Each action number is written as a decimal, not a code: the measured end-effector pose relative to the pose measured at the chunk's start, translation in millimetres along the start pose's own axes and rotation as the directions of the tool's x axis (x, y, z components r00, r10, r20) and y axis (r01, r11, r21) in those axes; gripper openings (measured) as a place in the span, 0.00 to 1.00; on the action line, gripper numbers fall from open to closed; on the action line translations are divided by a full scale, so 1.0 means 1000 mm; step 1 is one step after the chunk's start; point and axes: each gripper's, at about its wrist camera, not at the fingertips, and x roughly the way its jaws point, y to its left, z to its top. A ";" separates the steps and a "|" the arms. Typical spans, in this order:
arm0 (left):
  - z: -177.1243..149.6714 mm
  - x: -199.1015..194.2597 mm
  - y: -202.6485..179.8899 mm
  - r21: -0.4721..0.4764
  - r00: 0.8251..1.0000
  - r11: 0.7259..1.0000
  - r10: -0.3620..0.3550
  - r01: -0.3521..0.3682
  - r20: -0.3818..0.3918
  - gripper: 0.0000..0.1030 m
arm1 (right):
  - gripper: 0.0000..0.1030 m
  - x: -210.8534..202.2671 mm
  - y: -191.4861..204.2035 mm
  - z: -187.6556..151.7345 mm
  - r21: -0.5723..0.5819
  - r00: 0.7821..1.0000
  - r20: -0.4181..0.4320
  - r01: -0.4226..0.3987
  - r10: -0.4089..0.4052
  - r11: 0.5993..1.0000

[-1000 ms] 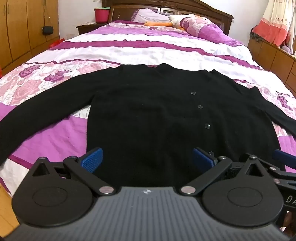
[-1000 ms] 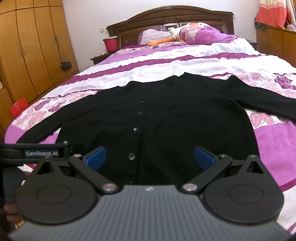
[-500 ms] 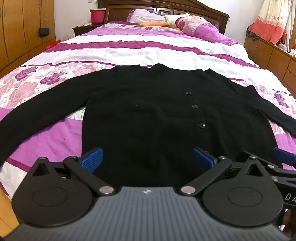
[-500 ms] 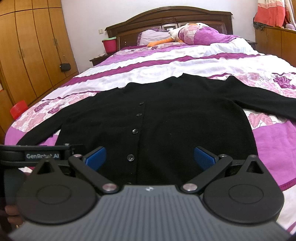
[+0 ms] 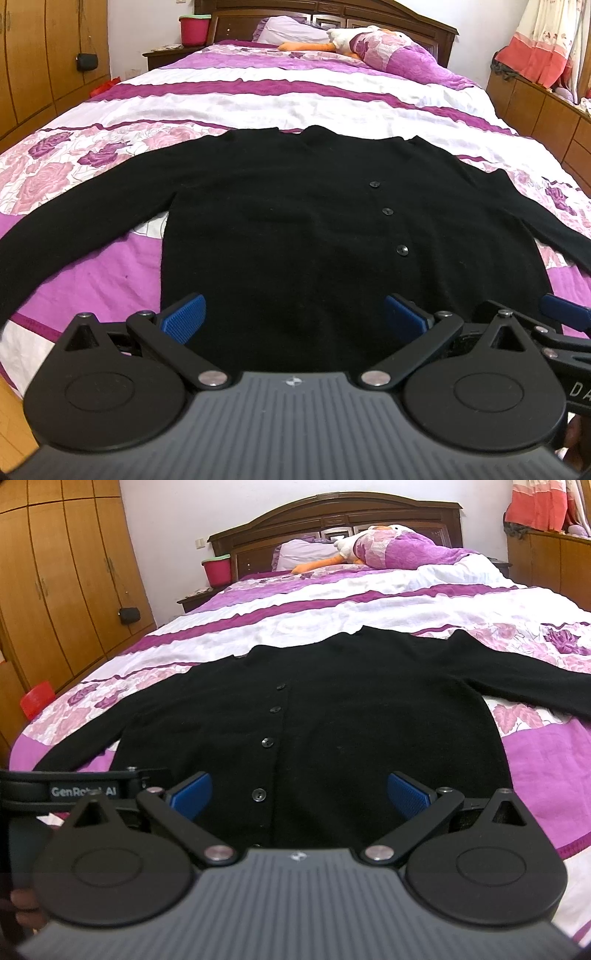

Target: Fold small clothes

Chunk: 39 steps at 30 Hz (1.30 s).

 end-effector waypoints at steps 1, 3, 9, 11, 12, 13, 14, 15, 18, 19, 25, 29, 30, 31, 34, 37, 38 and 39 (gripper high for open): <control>0.000 0.000 0.000 0.000 1.000 1.000 0.000 0.000 0.001 1.00 | 1.00 0.000 -0.001 0.000 0.002 1.000 0.000 0.000 0.000 1.000; 0.000 0.000 0.000 -0.002 1.000 1.000 0.000 0.000 0.000 1.00 | 1.00 0.000 -0.002 0.000 0.006 1.000 -0.001 -0.002 0.002 1.000; 0.005 0.004 -0.002 -0.001 1.000 1.000 -0.003 0.003 -0.010 1.00 | 1.00 0.003 -0.008 0.000 0.022 1.000 -0.007 -0.005 0.005 1.000; 0.008 0.006 -0.003 0.004 1.000 1.000 -0.001 0.001 -0.012 1.00 | 1.00 0.004 -0.012 0.001 0.032 1.000 -0.008 -0.003 0.004 0.999; 0.010 0.007 -0.004 0.007 1.000 1.000 0.001 -0.001 -0.013 1.00 | 1.00 0.004 -0.015 0.002 0.039 1.000 -0.009 -0.002 0.002 0.999; 0.012 0.008 -0.005 0.009 1.000 1.000 0.002 -0.002 -0.013 1.00 | 1.00 0.005 -0.018 0.004 0.046 1.000 -0.010 -0.001 0.001 0.999; 0.014 0.009 -0.005 0.011 1.000 1.000 0.004 -0.004 -0.012 1.00 | 1.00 0.006 -0.021 0.005 0.053 1.000 -0.009 0.002 -0.001 0.999; 0.017 0.010 -0.006 0.013 1.000 1.000 0.007 -0.007 -0.012 1.00 | 1.00 0.006 -0.025 0.007 0.060 1.000 -0.007 0.005 -0.005 0.998; 0.024 0.016 -0.008 0.015 1.000 1.000 0.016 -0.016 -0.011 1.00 | 1.00 0.007 -0.040 0.012 0.079 1.000 0.002 0.027 -0.027 0.996; 0.027 0.018 -0.009 0.015 1.000 1.000 0.018 -0.018 -0.011 1.00 | 1.00 0.007 -0.046 0.014 0.087 0.999 0.005 0.037 -0.038 0.996; 0.042 0.032 -0.019 0.022 1.000 1.000 0.020 -0.020 -0.019 1.00 | 1.00 0.014 -0.083 0.020 0.137 0.995 0.001 0.097 -0.098 0.986; 0.050 0.042 -0.028 0.032 1.000 0.999 0.016 -0.015 -0.023 1.00 | 1.00 0.020 -0.113 0.023 0.202 0.992 -0.005 0.127 -0.129 0.971; 0.052 0.045 -0.031 0.036 1.000 0.999 0.016 -0.015 -0.024 1.00 | 1.00 0.021 -0.119 0.024 0.217 0.991 -0.008 0.133 -0.134 0.967; 0.054 0.047 -0.034 0.041 1.000 0.999 0.017 -0.016 -0.024 1.00 | 1.00 0.022 -0.127 0.025 0.233 0.990 -0.009 0.141 -0.143 0.962; 0.057 0.056 -0.040 0.054 0.999 0.998 0.016 -0.015 -0.029 1.00 | 1.00 0.027 -0.145 0.027 0.263 0.985 -0.013 0.169 -0.172 0.950; 0.061 0.067 -0.047 0.063 0.999 0.998 0.020 -0.018 -0.036 1.00 | 1.00 0.033 -0.165 0.030 0.298 0.981 -0.017 0.191 -0.195 0.935; 0.061 0.070 -0.048 0.063 0.999 0.998 0.023 -0.020 -0.039 1.00 | 1.00 0.035 -0.172 0.031 0.311 0.979 -0.019 0.199 -0.204 0.929; 0.062 0.073 -0.050 0.063 0.999 0.998 0.025 -0.022 -0.041 1.00 | 1.00 0.037 -0.179 0.032 0.322 0.977 -0.019 0.206 -0.211 0.924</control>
